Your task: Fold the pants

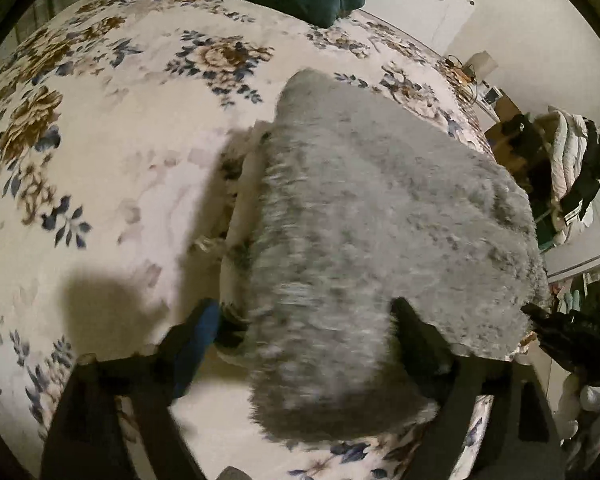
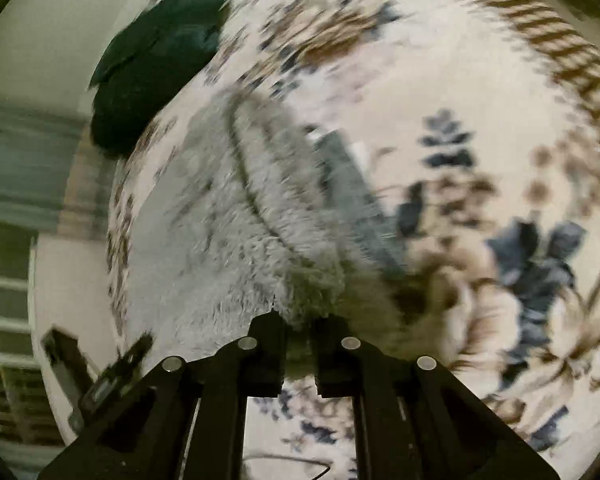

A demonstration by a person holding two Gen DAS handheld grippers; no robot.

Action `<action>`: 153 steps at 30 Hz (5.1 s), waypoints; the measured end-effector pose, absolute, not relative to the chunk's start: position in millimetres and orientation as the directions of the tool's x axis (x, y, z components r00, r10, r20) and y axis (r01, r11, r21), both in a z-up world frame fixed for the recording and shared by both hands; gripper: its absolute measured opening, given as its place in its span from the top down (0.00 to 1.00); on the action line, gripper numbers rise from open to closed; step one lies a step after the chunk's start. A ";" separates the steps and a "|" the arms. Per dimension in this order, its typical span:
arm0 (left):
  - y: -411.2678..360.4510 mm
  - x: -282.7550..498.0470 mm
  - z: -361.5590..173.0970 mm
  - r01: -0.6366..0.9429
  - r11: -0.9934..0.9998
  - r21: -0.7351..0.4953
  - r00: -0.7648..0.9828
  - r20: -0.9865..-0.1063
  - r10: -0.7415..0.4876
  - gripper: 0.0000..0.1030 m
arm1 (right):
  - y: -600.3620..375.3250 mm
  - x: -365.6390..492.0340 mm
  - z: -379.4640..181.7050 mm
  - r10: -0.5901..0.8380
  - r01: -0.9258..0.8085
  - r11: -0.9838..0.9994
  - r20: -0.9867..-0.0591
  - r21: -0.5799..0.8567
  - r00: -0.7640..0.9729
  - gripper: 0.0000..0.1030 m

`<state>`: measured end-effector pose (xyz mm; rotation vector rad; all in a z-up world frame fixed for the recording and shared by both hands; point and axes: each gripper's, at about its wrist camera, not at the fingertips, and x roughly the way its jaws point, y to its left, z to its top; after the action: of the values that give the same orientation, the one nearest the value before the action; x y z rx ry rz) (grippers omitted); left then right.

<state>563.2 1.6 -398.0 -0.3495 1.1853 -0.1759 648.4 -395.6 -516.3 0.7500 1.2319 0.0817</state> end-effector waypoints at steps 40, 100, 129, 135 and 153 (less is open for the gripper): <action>-93.8 239.3 -40.9 0.018 0.999 -0.036 0.687 -0.726 -0.039 0.04 | -289.9 264.6 -78.4 -0.089 0.106 0.994 -0.692 -0.018 0.716 0.01; -66.5 163.4 16.8 -0.018 1.000 -0.016 0.748 -0.663 0.003 0.00 | -260.6 165.4 40.5 -0.044 0.057 0.998 -0.664 -0.001 0.747 0.00; -59.2 157.9 19.3 -0.039 0.999 -0.016 0.750 -0.661 0.019 0.00 | -254.6 165.6 37.3 -0.038 0.048 0.999 -0.661 -0.003 0.750 0.00; -60.0 158.0 18.9 -0.040 0.999 -0.015 0.751 -0.660 0.020 0.00 | -253.1 163.7 38.9 -0.039 0.051 0.999 -0.660 0.000 0.751 0.00; -56.0 154.4 21.7 -0.045 0.999 -0.015 0.758 -0.652 0.025 0.00 | -251.0 162.8 35.6 -0.037 0.048 0.999 -0.656 -0.002 0.753 0.00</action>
<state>154.4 -56.0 21.7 -0.0304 0.7098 0.0380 162.8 -251.0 35.6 0.0157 0.7160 -0.0466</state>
